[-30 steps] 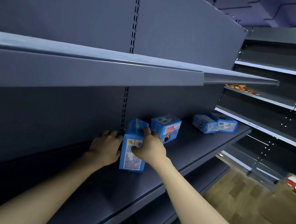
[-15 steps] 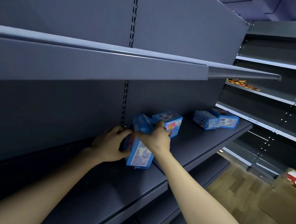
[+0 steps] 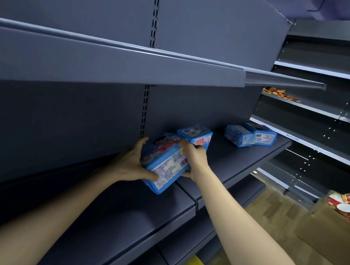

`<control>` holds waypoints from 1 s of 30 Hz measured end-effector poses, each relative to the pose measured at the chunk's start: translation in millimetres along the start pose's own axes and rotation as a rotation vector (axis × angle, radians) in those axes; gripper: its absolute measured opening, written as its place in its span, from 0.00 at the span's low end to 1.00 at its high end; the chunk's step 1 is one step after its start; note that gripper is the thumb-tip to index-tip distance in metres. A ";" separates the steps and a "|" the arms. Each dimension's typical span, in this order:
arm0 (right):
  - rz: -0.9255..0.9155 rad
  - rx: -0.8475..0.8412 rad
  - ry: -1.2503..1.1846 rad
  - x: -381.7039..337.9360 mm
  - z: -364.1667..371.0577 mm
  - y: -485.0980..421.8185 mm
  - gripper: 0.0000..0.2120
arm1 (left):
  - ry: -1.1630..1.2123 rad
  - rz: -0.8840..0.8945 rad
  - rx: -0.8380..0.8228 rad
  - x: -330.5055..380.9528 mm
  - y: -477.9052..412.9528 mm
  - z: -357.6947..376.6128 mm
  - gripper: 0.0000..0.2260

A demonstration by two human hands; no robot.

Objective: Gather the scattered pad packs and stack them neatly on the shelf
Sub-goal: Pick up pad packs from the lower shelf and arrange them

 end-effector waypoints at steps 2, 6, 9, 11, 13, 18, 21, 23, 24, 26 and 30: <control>0.002 -0.012 -0.073 2.7 2.3 2.8 0.23 | 0.015 -0.016 0.031 -2.0 0.1 -2.8 0.53; -0.031 -0.022 -0.231 7.9 6.3 8.8 0.24 | 0.072 -0.059 0.180 -2.5 3.3 -14.5 0.52; 0.041 -0.099 -0.227 20.3 25.8 22.8 0.27 | 0.064 -0.093 0.323 1.5 8.9 -21.1 0.49; 0.116 -0.159 -0.161 30.8 41.7 34.6 0.31 | 0.020 -0.097 0.406 6.7 13.7 -23.8 0.47; 0.157 -0.208 -0.162 39.3 53.6 42.5 0.35 | -0.032 -0.107 0.449 12.9 19.6 -23.0 0.47; 0.168 -0.177 -0.190 45.2 58.2 43.9 0.36 | -0.113 -0.156 0.406 19.7 32.6 -6.9 0.47; 0.119 -0.080 -0.222 44.5 48.8 40.7 0.32 | -0.140 -0.131 0.341 22.4 37.9 6.1 0.49; 0.080 -0.063 -0.286 40.3 39.9 38.6 0.29 | -0.147 -0.112 0.301 18.8 39.2 11.9 0.51; 0.079 -0.075 -0.278 38.6 36.1 38.8 0.28 | -0.129 -0.108 0.281 15.6 40.5 13.3 0.51; 0.080 -0.110 -0.206 33.7 29.4 43.2 0.25 | -0.074 -0.081 0.257 11.9 43.9 10.0 0.49; 0.032 -0.132 -0.056 23.2 25.3 48.6 0.33 | -0.059 -0.072 0.210 0.6 49.9 0.5 0.48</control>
Point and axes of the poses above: each hand's wrist, its own y-axis away from the middle knuckle, its own z-axis out of the palm, x = y × z, the point moved 9 cm from there along -y, towards the middle knuckle, and after that the axes turned 2 degrees about z, right-handed, at the moved point
